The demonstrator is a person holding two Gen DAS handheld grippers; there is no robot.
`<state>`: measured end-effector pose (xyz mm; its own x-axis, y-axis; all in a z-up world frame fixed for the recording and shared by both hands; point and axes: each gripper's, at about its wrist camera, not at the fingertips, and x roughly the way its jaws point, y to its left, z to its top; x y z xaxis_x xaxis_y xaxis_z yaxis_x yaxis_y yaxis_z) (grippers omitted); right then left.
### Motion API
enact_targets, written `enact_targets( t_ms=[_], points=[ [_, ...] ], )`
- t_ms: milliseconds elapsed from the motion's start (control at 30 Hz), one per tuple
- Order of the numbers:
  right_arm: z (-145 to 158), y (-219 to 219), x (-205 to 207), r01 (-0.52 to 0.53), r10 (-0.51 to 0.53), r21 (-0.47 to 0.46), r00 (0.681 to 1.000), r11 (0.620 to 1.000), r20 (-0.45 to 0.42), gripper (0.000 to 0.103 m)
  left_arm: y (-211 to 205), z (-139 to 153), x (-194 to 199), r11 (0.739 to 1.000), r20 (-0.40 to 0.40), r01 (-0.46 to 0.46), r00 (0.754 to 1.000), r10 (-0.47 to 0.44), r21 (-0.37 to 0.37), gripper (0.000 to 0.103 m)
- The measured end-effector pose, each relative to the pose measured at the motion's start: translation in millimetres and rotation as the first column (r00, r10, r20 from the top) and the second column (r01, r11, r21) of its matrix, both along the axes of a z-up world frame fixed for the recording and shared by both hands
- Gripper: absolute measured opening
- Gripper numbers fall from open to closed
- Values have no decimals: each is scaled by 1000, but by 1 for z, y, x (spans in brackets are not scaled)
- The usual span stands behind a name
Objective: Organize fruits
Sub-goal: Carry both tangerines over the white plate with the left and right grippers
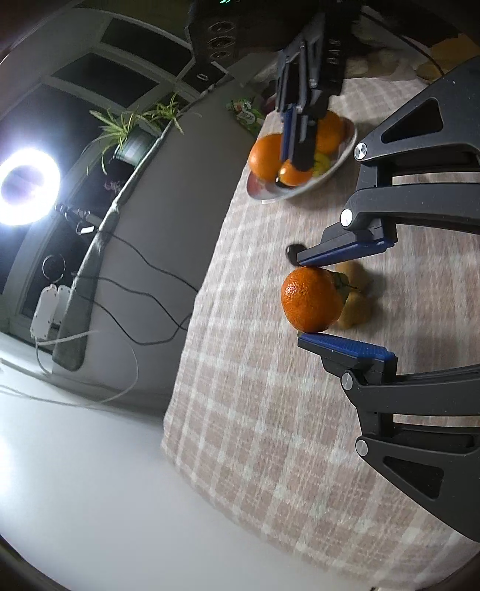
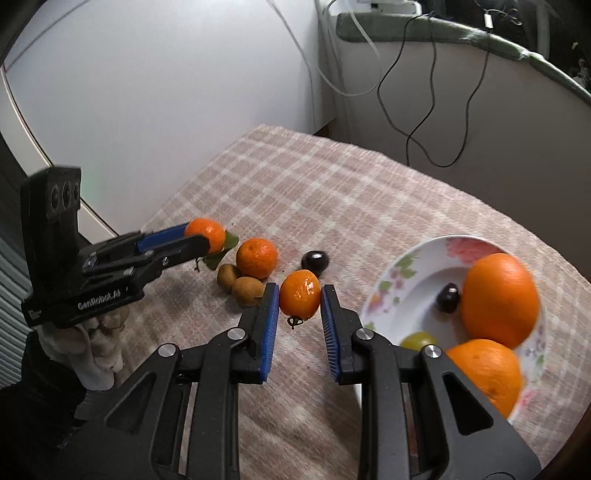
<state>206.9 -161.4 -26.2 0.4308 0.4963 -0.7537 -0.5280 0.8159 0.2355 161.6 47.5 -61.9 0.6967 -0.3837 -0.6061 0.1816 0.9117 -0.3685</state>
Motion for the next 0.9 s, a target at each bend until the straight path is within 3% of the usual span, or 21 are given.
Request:
enact_targets(
  t_ms=[400,900],
  points=[
    [19,-46,12,75,-76,24,997,997,22,24,-49,7,-5,995,27,99,995,-99,-13,36],
    [0,-56,40,92,-92,-12,996,996,-18,24,-109,6,5,981,20,194,981,-194,-18,36]
  ],
)
